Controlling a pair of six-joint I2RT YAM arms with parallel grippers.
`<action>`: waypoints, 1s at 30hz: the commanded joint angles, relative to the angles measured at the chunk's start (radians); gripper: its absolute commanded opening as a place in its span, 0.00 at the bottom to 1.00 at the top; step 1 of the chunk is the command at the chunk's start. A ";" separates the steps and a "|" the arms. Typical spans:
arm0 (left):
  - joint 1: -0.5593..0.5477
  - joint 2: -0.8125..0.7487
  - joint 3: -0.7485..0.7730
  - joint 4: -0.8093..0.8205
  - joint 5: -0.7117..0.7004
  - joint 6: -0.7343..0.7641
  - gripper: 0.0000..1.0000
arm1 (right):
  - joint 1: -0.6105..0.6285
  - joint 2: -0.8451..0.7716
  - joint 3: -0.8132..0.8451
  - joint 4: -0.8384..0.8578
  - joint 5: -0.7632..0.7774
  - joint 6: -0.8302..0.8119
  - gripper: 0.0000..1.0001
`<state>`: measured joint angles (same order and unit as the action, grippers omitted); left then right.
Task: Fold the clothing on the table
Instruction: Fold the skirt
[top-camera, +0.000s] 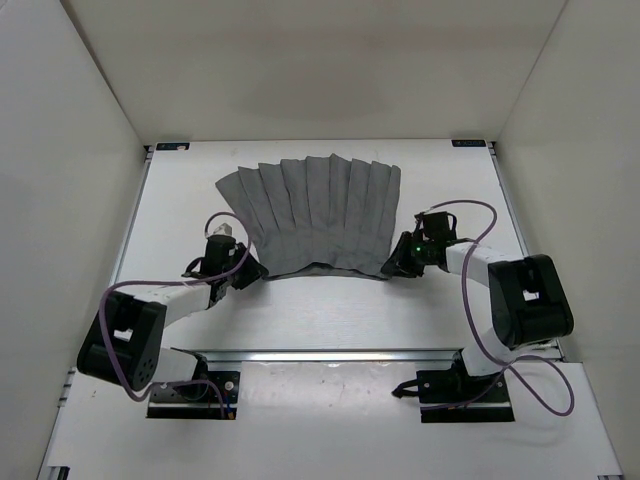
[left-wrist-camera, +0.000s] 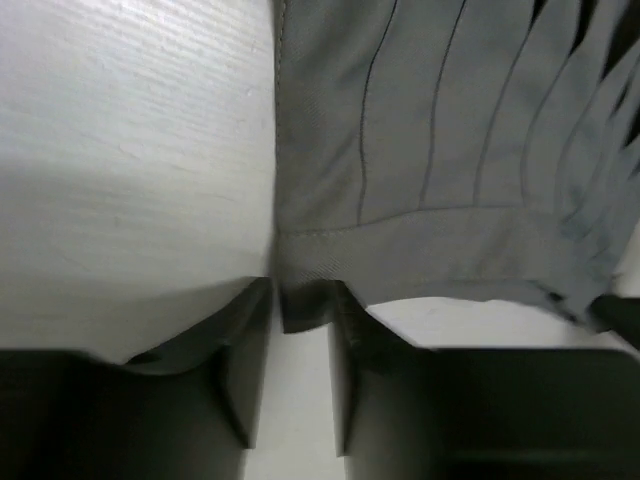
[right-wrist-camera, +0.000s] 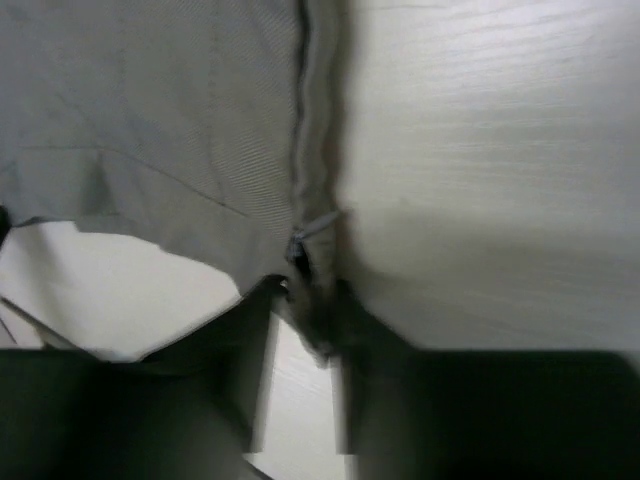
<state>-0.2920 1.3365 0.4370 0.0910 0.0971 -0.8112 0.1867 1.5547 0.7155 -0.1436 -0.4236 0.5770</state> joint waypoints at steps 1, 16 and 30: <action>-0.007 0.026 0.017 0.061 -0.045 -0.026 0.35 | -0.006 0.041 -0.010 0.002 0.031 -0.008 0.18; 0.042 -0.529 -0.044 -0.390 0.036 0.053 0.00 | -0.020 -0.394 -0.036 -0.341 -0.021 -0.112 0.00; -0.012 -0.982 0.192 -0.913 0.058 0.000 0.00 | -0.096 -1.006 0.076 -0.859 -0.121 -0.124 0.00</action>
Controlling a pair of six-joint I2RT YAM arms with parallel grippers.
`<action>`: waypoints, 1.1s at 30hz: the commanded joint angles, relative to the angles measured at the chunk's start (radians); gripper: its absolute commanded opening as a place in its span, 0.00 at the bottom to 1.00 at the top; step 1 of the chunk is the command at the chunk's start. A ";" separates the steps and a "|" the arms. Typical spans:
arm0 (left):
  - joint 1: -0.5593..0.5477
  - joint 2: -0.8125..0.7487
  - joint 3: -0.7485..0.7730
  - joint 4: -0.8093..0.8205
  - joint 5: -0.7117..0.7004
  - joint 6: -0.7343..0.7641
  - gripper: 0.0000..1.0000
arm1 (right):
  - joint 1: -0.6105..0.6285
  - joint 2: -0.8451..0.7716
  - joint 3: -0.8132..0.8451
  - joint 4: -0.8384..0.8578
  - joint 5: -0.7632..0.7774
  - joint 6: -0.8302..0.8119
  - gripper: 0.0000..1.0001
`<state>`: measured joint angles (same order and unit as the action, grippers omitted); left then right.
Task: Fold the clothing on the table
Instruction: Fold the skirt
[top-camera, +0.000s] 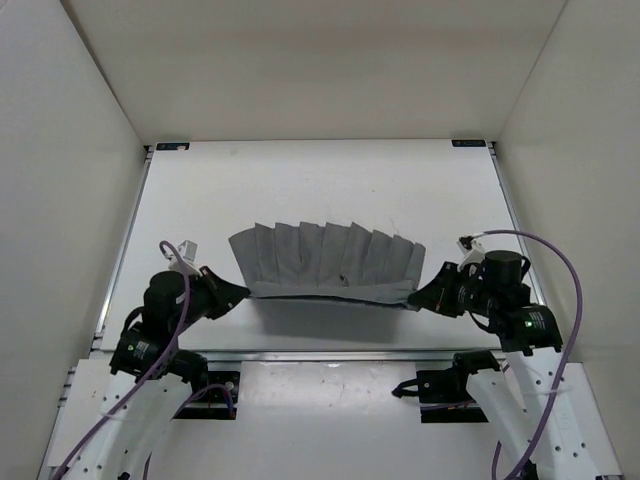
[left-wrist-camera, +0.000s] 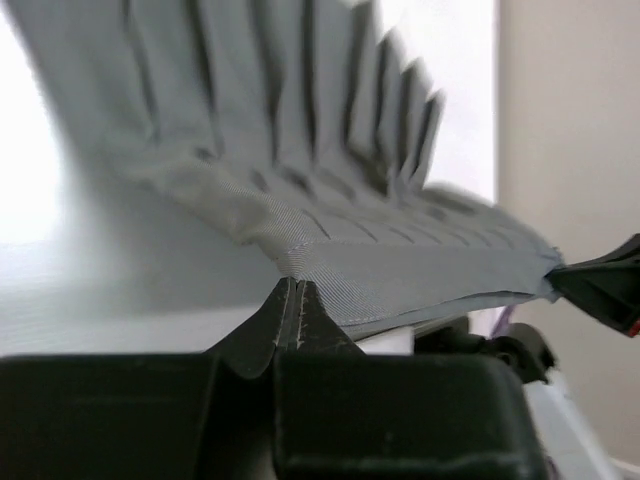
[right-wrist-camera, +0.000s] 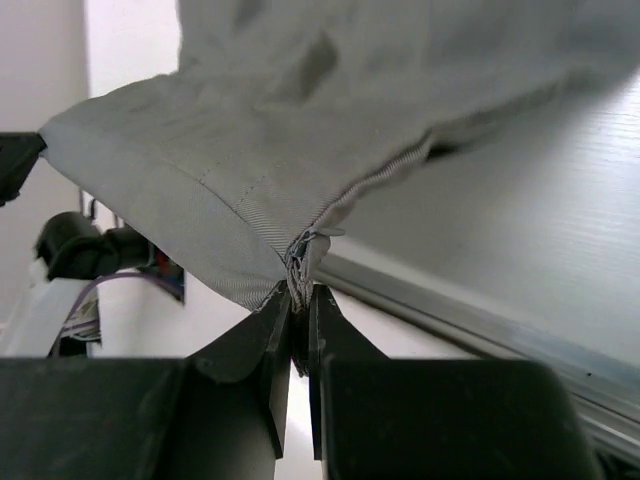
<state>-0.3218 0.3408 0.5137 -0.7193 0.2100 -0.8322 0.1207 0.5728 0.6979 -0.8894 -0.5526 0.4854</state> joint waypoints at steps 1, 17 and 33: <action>0.020 0.039 0.141 -0.086 -0.069 0.033 0.00 | -0.032 -0.005 0.115 -0.112 0.006 -0.031 0.00; 0.121 0.977 0.364 0.520 0.012 0.162 0.02 | -0.199 0.588 0.083 0.395 0.049 0.030 0.00; 0.135 0.801 0.137 0.474 0.009 0.194 0.65 | -0.185 0.546 0.069 0.285 0.365 0.042 0.65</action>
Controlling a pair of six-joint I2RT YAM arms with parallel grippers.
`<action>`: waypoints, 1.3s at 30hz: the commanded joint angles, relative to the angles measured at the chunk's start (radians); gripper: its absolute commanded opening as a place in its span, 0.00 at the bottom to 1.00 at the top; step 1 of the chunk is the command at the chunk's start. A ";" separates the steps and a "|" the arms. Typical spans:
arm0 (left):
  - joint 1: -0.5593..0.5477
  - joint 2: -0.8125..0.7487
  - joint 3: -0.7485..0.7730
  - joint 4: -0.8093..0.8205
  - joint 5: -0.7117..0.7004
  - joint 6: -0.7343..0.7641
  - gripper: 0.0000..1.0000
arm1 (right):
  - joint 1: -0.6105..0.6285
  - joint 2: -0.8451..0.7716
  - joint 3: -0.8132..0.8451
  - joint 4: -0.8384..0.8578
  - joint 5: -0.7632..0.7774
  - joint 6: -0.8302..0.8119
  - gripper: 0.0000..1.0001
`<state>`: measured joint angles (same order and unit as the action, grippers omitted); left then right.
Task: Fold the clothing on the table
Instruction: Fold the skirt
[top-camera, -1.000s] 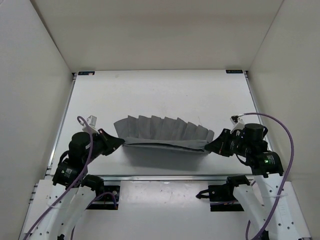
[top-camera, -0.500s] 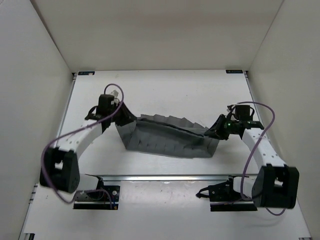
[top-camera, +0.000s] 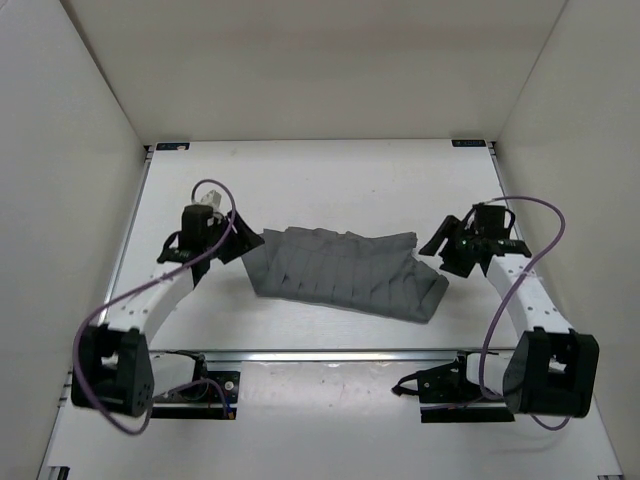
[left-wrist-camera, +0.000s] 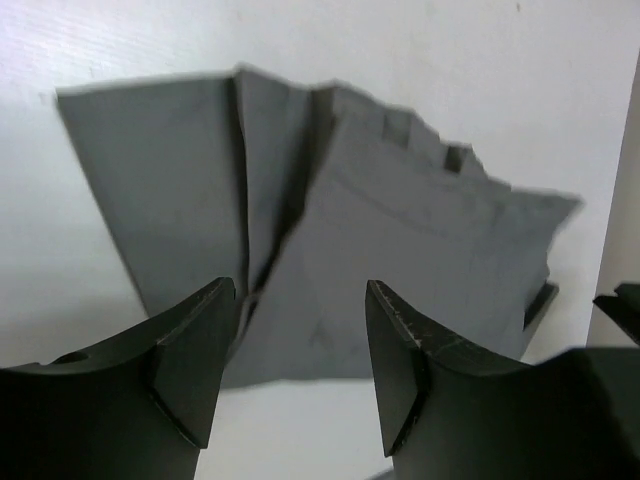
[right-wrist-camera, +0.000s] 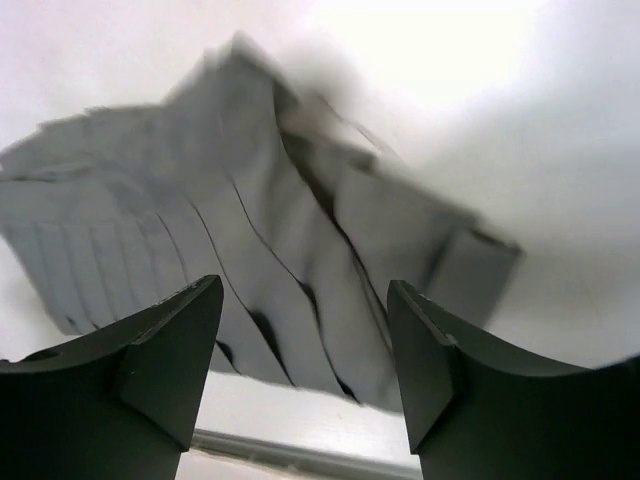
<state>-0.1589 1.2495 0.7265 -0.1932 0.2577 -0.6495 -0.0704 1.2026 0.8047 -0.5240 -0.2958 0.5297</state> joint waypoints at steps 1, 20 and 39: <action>-0.034 -0.163 -0.123 -0.060 -0.035 -0.001 0.65 | -0.005 -0.119 -0.067 -0.093 0.104 0.004 0.65; -0.165 -0.150 -0.375 0.146 -0.144 -0.148 0.68 | 0.115 -0.317 -0.249 -0.174 0.130 0.142 0.66; -0.145 -0.326 -0.510 0.115 -0.229 -0.208 0.00 | 0.167 -0.279 -0.389 -0.062 0.120 0.217 0.65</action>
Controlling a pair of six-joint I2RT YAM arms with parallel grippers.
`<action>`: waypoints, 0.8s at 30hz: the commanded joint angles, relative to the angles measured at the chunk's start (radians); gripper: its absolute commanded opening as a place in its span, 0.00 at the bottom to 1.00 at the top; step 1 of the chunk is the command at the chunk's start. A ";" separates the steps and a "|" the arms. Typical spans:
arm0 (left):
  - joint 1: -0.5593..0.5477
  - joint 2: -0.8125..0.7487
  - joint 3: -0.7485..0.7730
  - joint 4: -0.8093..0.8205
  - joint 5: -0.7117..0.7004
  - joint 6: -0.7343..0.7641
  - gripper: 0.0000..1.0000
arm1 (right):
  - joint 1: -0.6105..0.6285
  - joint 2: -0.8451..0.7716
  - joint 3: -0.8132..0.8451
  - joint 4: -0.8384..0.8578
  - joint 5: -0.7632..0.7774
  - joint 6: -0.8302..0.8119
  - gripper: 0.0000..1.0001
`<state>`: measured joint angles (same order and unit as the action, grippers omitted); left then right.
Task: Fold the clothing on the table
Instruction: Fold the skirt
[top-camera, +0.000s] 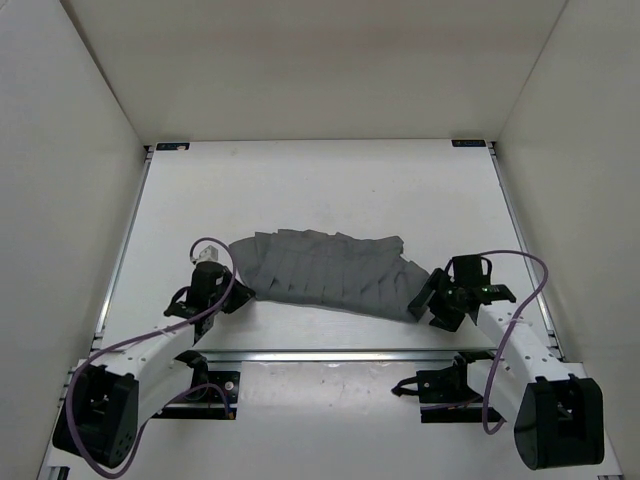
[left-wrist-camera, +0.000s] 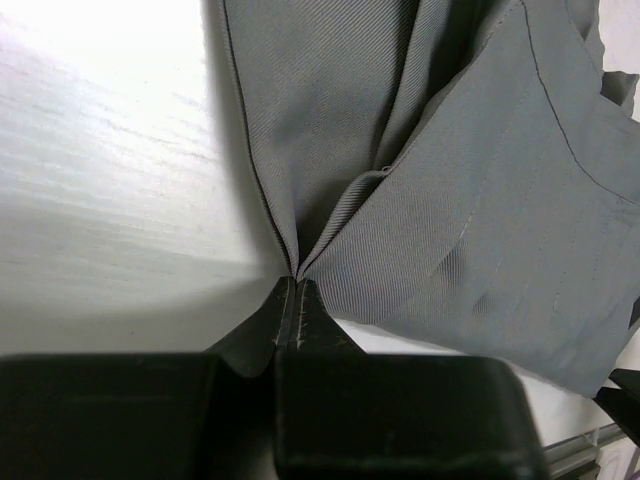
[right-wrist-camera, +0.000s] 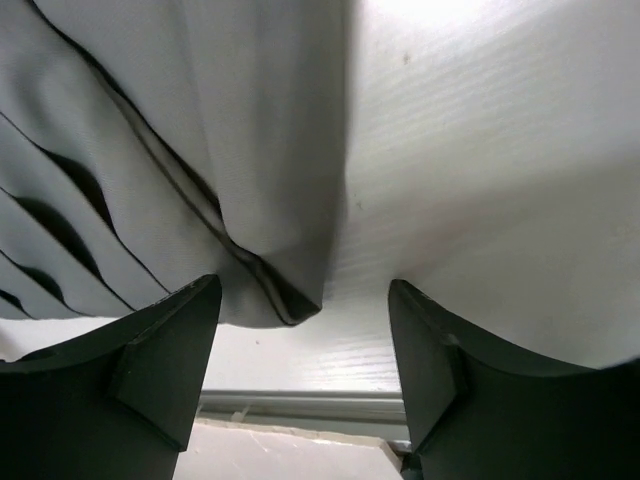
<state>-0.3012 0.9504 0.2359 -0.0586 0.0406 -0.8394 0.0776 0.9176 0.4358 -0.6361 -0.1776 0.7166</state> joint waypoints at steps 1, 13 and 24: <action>-0.006 -0.035 -0.027 -0.015 -0.004 -0.023 0.00 | 0.030 -0.005 -0.029 0.062 -0.019 0.038 0.64; -0.001 -0.059 -0.056 -0.003 0.005 -0.029 0.00 | 0.128 0.047 -0.124 0.242 -0.108 0.118 0.26; -0.090 0.164 0.060 0.123 0.018 -0.010 0.00 | -0.170 0.134 0.185 0.147 -0.074 -0.166 0.00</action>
<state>-0.3420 1.0256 0.2287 -0.0132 0.0467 -0.8619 -0.0338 1.0126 0.4698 -0.4858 -0.3119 0.6895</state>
